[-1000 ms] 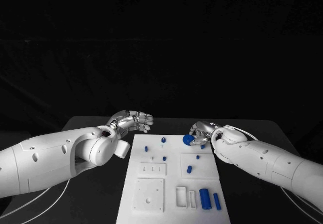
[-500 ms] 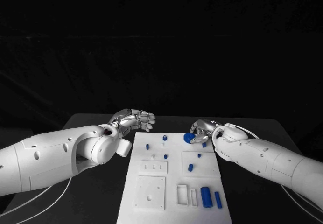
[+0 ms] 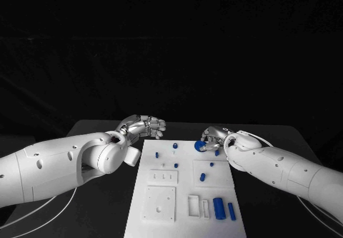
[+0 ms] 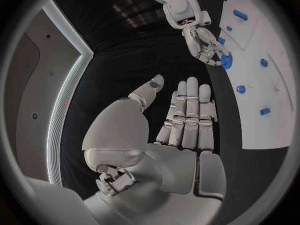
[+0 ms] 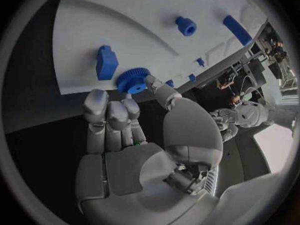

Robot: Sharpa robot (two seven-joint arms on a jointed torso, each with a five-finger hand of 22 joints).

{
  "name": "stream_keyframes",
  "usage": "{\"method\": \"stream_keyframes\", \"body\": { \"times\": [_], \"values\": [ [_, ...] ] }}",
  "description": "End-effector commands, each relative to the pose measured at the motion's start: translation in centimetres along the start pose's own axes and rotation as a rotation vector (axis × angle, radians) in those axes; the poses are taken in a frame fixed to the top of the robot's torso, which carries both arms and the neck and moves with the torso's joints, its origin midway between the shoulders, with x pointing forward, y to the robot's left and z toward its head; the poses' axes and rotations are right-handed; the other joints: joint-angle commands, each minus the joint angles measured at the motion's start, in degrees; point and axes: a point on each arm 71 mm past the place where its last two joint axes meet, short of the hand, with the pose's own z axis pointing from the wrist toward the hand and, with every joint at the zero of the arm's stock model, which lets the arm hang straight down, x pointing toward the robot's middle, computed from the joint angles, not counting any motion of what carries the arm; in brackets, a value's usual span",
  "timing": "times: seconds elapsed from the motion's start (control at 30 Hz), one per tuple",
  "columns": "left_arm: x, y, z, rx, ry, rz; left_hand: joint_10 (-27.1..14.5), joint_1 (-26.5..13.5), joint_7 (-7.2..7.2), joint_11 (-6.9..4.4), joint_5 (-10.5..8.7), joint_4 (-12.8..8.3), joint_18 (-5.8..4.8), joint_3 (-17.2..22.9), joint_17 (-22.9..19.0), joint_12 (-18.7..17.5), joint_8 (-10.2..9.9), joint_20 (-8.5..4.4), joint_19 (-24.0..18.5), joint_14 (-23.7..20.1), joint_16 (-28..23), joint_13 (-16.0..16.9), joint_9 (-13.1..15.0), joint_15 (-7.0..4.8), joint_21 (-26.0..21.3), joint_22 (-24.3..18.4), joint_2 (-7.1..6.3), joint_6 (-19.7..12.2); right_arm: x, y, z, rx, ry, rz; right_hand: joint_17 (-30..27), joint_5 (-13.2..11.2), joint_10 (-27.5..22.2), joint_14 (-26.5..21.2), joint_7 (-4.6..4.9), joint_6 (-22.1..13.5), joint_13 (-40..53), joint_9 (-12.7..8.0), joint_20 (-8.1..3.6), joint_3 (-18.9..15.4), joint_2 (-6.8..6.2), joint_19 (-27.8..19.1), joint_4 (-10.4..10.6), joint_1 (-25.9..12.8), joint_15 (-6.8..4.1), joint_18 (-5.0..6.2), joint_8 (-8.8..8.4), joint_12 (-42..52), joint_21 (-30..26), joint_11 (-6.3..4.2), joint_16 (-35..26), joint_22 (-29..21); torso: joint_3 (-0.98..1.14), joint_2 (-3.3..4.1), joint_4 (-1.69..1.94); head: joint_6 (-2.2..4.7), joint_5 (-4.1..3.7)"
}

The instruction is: Assemble the parts on the task board

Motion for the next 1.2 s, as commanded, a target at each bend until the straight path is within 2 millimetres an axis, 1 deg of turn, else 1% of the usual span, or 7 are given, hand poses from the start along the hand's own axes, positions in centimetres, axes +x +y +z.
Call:
{"method": "stream_keyframes", "body": {
  "times": [0.03, 0.27, 0.43, 0.57, 0.87, 1.1, 1.2],
  "values": [
    [0.2, -0.2, 0.0, 0.009, 0.015, 0.001, 0.31, -0.70, -0.04, 0.06, -0.09, -0.20, 0.61, 0.00, 0.06, -0.14, -0.35, -0.01, -0.50, 0.25, -0.24, 0.06, 0.06, 0.20, 0.32, 1.06, 0.01, 0.28, 0.9, 0.1, -0.1, 0.011, 0.049, -0.022, 0.12, 0.37, 0.06, -0.03, 1.27, 1.79, -0.11, 0.10, -0.46, 0.00, 0.07, -0.07, 0.45, -0.66, -0.23, 6.14, 0.37, 0.02, 0.26, -0.46, 0.13, 1.17, 0.06, 0.00, 0.00, 0.02, 0.01],
    [0.2, -0.2, 0.0, 0.008, 0.017, 0.001, 0.30, -0.69, -0.04, 0.05, -0.12, -0.23, 0.62, 0.04, 0.07, -0.15, -0.35, -0.02, -0.50, 0.25, -0.25, 0.06, 0.07, 0.20, 0.33, 1.06, 0.02, 0.27, 1.0, 0.2, -0.1, 0.007, 0.058, -0.048, 0.40, 0.56, 0.01, -0.01, 1.03, 2.38, -0.18, 0.22, -0.58, 0.08, 0.49, -0.21, 1.04, -1.27, -0.46, 6.14, 0.56, -0.03, 0.44, -0.69, 0.00, 1.14, 0.06, 0.01, -0.02, 0.04, 0.02],
    [0.2, -0.2, 0.0, 0.008, 0.017, 0.001, 0.30, -0.66, -0.05, 0.05, -0.13, -0.25, 0.63, 0.07, 0.08, -0.16, -0.35, -0.03, -0.51, 0.26, -0.25, 0.07, 0.07, 0.19, 0.34, 1.06, 0.02, 0.27, 1.1, 0.1, -0.1, 0.004, 0.054, -0.094, 0.71, -0.57, 0.06, 0.07, 0.83, 2.87, -0.19, 0.30, -0.71, 1.30, 0.76, -0.35, 0.39, 0.18, -0.65, 6.14, 0.65, -0.02, 0.68, -0.89, -0.17, 1.13, 0.09, 0.02, 0.00, 0.08, -0.05],
    [0.2, -0.2, 0.0, 0.007, 0.017, 0.001, 0.30, -0.65, -0.05, 0.05, -0.14, -0.27, 0.64, 0.09, 0.09, -0.16, -0.36, -0.03, -0.51, 0.26, -0.26, 0.07, 0.07, 0.19, 0.34, 1.06, 0.01, 0.27, 1.2, 0.5, -0.1, -0.011, 0.043, -0.150, 0.96, -1.30, 0.04, 0.16, 0.82, 3.05, -0.29, 0.30, -0.68, 2.53, 0.36, -0.42, -0.54, 1.69, -0.66, 6.14, 0.58, -0.10, 0.92, -0.91, -0.31, 1.12, 0.13, 0.05, -0.06, 0.04, -0.02],
    [0.2, -0.2, 0.0, 0.007, 0.017, 0.001, 0.30, -0.65, -0.05, 0.05, -0.15, -0.29, 0.64, 0.13, 0.11, -0.17, -0.36, -0.04, -0.52, 0.26, -0.26, 0.07, 0.08, 0.19, 0.36, 1.06, 0.02, 0.26, 2.0, 1.0, -0.3, -0.038, 0.031, -0.234, 1.36, -1.04, 0.33, 0.36, 0.82, 3.39, -0.36, 0.31, -0.38, 4.05, -0.49, -0.40, -1.76, 3.28, -0.62, 6.14, 0.50, -0.06, 1.34, -0.89, -0.54, 1.08, 0.16, 0.05, -0.02, -0.13, -0.09],
    [0.2, -0.2, 0.0, 0.007, 0.018, 0.001, 0.29, -0.66, -0.04, 0.06, -0.16, -0.30, 0.64, 0.16, 0.12, -0.18, -0.37, -0.03, -0.52, 0.26, -0.27, 0.07, 0.08, 0.19, 0.37, 1.06, 0.03, 0.25, 2.5, 1.1, -0.4, -0.040, 0.050, -0.222, 1.50, -1.15, 0.56, 0.45, 0.79, 3.74, -0.31, 0.37, -0.21, 4.27, -0.65, -0.35, -1.47, 2.92, -0.62, 6.14, 0.60, 0.04, 1.49, -0.91, -0.60, 1.06, 0.12, 0.07, -0.04, -0.13, -0.07],
    [0.2, -0.2, -0.1, 0.007, 0.017, 0.001, 0.30, -0.67, -0.04, 0.06, -0.16, -0.30, 0.64, 0.17, 0.13, -0.18, -0.37, -0.03, -0.52, 0.26, -0.27, 0.08, 0.08, 0.19, 0.38, 1.06, 0.03, 0.25, 2.6, 1.1, -0.4, -0.040, 0.055, -0.208, 1.69, -1.10, 0.74, 0.52, 0.50, 4.80, -0.33, 0.60, -0.02, 4.53, -0.24, -0.36, -0.72, 2.18, -0.85, 6.14, 1.05, 0.06, 1.63, -1.15, -0.74, 1.02, 0.14, 0.06, -0.04, -0.16, -0.10]
  ]
}}
